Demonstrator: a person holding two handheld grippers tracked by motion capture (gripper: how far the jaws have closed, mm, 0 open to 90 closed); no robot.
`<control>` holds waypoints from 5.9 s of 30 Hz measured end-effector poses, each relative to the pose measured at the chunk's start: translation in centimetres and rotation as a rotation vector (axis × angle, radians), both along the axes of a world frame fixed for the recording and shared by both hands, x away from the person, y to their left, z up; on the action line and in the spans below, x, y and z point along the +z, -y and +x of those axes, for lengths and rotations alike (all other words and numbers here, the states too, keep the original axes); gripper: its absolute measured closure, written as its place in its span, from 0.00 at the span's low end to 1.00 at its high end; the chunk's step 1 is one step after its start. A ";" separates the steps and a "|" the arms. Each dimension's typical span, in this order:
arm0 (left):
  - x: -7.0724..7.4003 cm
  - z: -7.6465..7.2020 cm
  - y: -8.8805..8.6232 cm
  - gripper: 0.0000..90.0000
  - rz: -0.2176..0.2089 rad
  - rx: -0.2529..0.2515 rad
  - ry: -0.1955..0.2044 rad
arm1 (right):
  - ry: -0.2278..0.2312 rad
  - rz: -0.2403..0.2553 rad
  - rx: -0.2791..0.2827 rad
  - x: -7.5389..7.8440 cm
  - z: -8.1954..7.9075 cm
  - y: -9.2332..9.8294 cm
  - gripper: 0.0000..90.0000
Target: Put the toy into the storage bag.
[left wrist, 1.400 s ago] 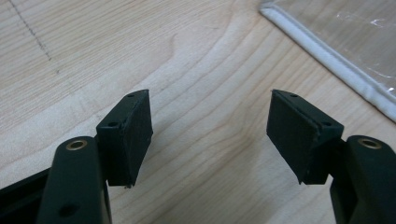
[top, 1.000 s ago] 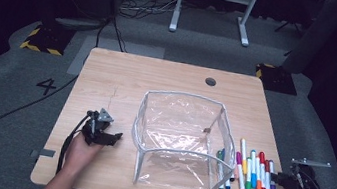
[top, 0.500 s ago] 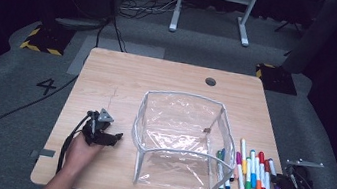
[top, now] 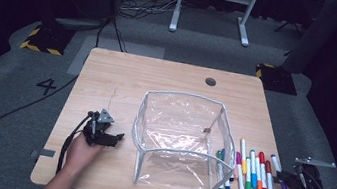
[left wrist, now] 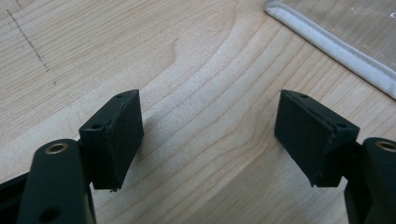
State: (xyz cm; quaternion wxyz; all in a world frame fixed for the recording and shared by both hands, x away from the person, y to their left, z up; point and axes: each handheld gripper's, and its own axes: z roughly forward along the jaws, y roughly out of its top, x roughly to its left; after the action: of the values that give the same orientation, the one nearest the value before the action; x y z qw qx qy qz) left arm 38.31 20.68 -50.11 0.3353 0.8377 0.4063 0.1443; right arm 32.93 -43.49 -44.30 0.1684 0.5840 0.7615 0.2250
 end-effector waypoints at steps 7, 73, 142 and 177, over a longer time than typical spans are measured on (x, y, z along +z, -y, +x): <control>-0.1 0.0 -0.1 0.26 -0.004 -0.004 0.014 | 0.066 0.010 0.052 2.8 -0.3 -0.6 0.85; -0.3 0.1 0.5 0.00 0.025 0.042 -0.029 | 0.103 0.051 0.888 18.5 5.1 -26.1 0.85; -0.3 0.1 0.5 0.00 0.026 0.045 -0.027 | -0.507 -0.324 1.006 4.9 7.6 -35.2 0.84; -0.3 0.1 0.5 0.00 0.025 0.045 -0.027 | -0.375 -0.251 0.887 8.5 7.4 -34.5 0.52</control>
State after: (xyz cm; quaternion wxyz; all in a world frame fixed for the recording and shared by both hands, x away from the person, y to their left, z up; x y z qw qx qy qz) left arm 38.37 20.21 -50.44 0.3158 0.8343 0.4278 0.1457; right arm 40.33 -9.01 -35.81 -0.0143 0.2094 0.9750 0.0725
